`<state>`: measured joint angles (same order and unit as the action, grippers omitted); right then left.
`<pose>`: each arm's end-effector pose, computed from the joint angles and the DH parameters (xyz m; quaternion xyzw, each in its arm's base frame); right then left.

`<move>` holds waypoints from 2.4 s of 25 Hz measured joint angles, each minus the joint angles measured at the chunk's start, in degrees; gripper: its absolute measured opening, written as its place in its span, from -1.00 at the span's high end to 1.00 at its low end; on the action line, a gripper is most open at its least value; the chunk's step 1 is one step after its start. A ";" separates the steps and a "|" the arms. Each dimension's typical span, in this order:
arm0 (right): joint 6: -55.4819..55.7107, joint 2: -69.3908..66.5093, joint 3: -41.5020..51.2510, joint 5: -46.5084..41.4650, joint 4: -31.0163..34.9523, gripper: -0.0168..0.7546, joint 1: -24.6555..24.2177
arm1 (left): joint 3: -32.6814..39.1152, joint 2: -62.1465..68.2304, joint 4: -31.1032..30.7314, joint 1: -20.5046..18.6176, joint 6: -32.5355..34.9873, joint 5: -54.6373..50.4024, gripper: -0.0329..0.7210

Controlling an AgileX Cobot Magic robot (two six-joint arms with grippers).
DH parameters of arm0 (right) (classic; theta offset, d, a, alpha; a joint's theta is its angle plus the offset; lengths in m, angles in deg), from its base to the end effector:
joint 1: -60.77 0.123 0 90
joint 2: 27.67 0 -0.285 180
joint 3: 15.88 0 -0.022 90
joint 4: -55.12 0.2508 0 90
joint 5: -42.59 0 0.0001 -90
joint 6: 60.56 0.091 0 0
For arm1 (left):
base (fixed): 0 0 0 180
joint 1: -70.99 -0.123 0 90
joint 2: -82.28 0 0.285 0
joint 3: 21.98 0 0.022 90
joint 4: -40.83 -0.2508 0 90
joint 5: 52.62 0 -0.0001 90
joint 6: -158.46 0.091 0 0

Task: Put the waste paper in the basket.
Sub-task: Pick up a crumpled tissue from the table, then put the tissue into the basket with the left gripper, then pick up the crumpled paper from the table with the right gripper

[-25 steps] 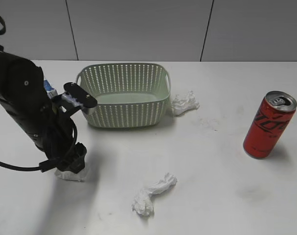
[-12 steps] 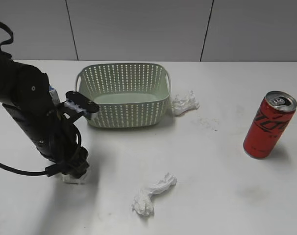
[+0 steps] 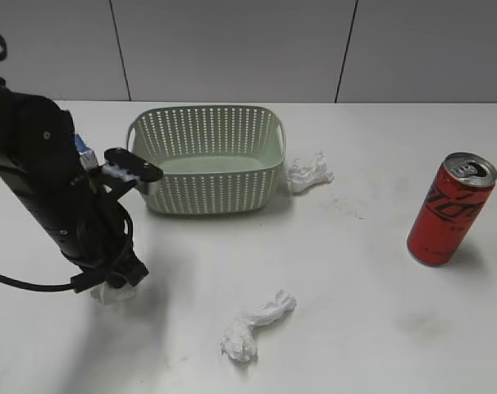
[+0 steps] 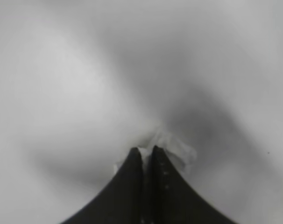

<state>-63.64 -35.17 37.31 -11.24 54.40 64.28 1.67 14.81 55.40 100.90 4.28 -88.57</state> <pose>0.0082 -0.0004 0.2643 -0.0487 0.8397 -0.0042 0.5408 0.2640 -0.1674 0.1316 0.3765 0.9203 -0.0837 0.0651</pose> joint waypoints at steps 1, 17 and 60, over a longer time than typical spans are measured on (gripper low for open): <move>0.00 0.00 0.00 0.00 0.00 -0.57 0.00 | 0.00 -1.01 0.07 0.00 0.00 -0.02 0.89; 0.00 0.00 0.00 0.00 0.00 -0.57 0.00 | -13.76 -9.16 0.31 0.00 0.00 13.37 0.90; -4.17 -11.71 -2.13 3.21 10.20 -0.57 0.00 | -44.47 -0.87 -11.40 -13.28 -18.67 -33.31 -0.66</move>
<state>-67.81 -46.88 35.17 -8.03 64.61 64.28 -42.80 13.94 44.00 87.62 -14.39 -121.88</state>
